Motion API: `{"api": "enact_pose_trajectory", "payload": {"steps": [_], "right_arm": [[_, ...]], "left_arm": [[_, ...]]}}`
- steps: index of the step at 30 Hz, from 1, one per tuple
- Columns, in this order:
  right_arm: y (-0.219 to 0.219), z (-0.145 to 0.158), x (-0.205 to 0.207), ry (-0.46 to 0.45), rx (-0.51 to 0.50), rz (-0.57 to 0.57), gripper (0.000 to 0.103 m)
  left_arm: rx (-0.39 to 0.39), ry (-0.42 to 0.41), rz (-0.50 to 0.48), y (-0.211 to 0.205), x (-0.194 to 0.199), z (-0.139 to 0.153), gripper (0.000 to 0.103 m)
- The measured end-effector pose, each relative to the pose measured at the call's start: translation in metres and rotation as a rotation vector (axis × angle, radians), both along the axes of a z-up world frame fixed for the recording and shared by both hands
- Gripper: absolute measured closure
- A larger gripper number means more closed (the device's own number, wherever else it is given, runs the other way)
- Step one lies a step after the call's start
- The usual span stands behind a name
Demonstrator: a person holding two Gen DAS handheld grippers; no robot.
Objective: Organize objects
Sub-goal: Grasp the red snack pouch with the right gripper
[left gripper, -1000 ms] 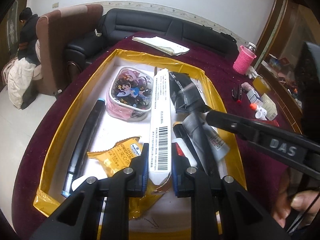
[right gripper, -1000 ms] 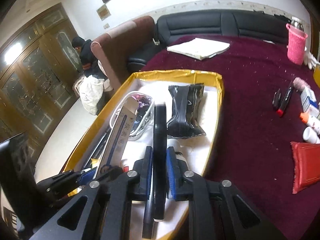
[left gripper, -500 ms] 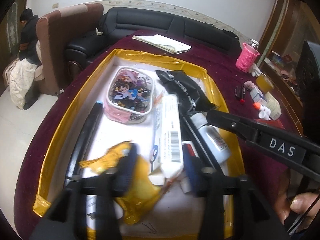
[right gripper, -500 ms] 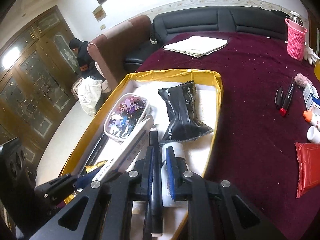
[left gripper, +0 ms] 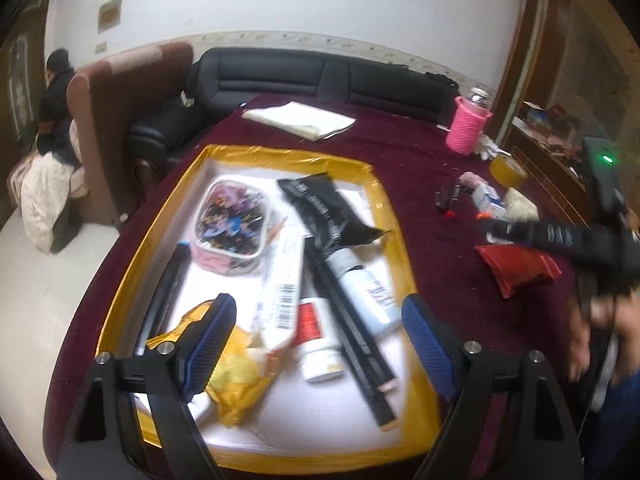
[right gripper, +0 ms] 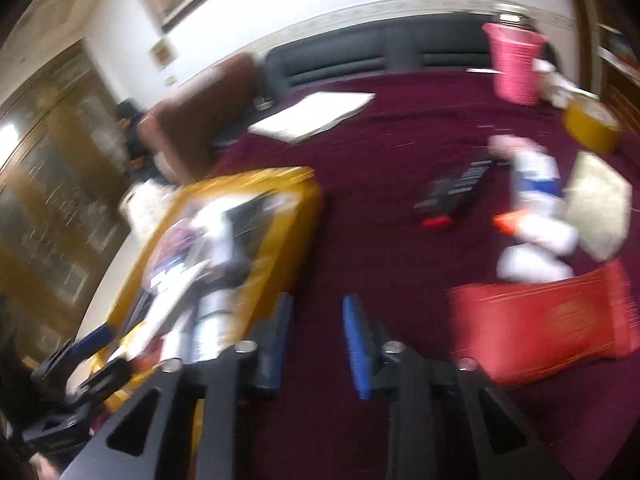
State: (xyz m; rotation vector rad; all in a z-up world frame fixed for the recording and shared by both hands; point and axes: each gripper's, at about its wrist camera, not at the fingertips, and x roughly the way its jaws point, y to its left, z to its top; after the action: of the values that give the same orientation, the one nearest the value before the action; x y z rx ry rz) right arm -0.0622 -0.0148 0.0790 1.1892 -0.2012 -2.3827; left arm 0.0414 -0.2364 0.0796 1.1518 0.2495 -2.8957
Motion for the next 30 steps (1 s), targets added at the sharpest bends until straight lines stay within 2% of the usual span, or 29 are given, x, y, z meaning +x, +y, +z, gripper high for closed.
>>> {"api": "enact_pose_trajectory", "payload": {"steps": [2, 5, 7, 10, 11, 13, 14, 16, 18, 20, 22, 23, 27, 30], "right_arm": [[0.038, 0.003, -0.022, -0.003, 0.009, -0.055, 0.057], [0.091, 0.001, -0.053, 0.014, 0.067, -0.144, 0.028], [0.122, -0.008, -0.067, -0.021, 0.05, -0.175, 0.026], [0.15, -0.032, -0.077, -0.14, -0.055, -0.148, 0.025], [0.155, -0.037, -0.076, -0.151, -0.072, -0.138, 0.025], [0.156, -0.037, -0.066, -0.165, -0.079, -0.089, 0.023], [0.156, -0.035, -0.058, -0.178, -0.077, -0.062, 0.017], [0.147, -0.031, -0.035, -0.218, -0.08, 0.051, 0.012], [0.129, -0.029, -0.003, -0.244, -0.053, 0.199, 0.012], [0.115, -0.021, 0.022, -0.179, 0.021, 0.245, 0.013], [0.109, -0.009, 0.032, -0.085, 0.103, 0.183, 0.012], [0.107, -0.005, 0.031, -0.058, 0.111, 0.146, 0.009], [0.097, -0.013, 0.007, -0.101, 0.083, 0.017, 0.007], [0.074, -0.025, -0.008, -0.109, 0.168, -0.031, 0.007]], "left_arm": [[-0.009, 0.006, -0.027, 0.011, 0.001, 0.003, 0.018], [-0.012, 0.003, -0.076, 0.029, 0.001, 0.003, 0.018], [-0.018, 0.001, -0.106, 0.039, 0.002, 0.003, 0.019], [-0.024, -0.007, -0.145, 0.053, 0.001, 0.0, 0.019], [-0.025, -0.008, -0.151, 0.056, 0.001, 0.0, 0.019], [-0.026, -0.015, -0.169, 0.062, 0.0, -0.001, 0.019], [-0.029, -0.016, -0.174, 0.065, 0.0, -0.002, 0.019], [-0.031, -0.018, -0.185, 0.068, 0.0, -0.003, 0.019], [-0.032, -0.02, -0.19, 0.07, -0.001, -0.003, 0.019], [-0.027, -0.022, -0.188, 0.072, -0.003, -0.004, 0.019], [-0.022, -0.032, -0.186, 0.075, -0.006, -0.005, 0.019], [-0.021, -0.032, -0.184, 0.076, -0.006, -0.005, 0.019], [-0.029, -0.02, -0.186, 0.077, -0.002, -0.002, 0.019], [-0.025, -0.029, -0.179, 0.075, -0.003, 0.0, 0.019]]}}
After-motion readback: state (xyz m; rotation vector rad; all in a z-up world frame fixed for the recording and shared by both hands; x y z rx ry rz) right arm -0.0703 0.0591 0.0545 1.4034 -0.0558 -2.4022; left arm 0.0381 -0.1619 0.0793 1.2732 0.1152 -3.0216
